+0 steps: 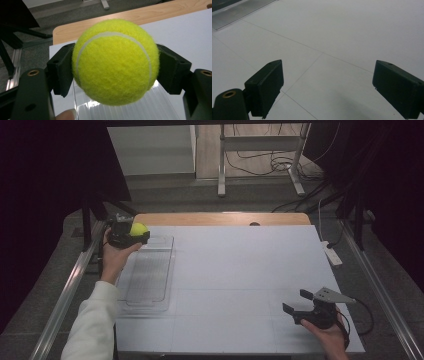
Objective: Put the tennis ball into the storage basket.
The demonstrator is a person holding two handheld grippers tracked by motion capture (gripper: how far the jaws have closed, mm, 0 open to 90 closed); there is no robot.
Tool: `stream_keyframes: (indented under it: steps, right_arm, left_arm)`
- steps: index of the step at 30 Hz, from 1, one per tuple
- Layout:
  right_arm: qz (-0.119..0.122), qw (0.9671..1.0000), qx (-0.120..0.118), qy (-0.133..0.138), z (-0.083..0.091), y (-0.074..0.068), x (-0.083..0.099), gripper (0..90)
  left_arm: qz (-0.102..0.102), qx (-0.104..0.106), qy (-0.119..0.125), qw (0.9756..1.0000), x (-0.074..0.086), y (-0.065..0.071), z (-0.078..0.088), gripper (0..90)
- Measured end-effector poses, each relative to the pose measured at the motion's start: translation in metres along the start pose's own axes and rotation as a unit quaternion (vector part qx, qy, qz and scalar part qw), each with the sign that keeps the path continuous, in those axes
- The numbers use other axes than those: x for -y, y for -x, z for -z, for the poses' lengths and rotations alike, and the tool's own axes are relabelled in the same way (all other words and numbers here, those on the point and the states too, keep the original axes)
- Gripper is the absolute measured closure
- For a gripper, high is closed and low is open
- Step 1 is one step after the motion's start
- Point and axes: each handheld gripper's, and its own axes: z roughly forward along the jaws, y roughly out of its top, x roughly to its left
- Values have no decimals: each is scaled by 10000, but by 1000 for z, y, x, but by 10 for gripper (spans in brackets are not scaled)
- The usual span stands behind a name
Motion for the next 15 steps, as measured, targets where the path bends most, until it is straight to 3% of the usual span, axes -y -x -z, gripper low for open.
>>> stream_keyframes:
  steps: [15]
  right_arm:
    - [-2, 10000, 10, -23, -1, 0, 0, 99]
  left_arm:
    - [29, 50, -245, 9997, 9, -3, -10, 255]
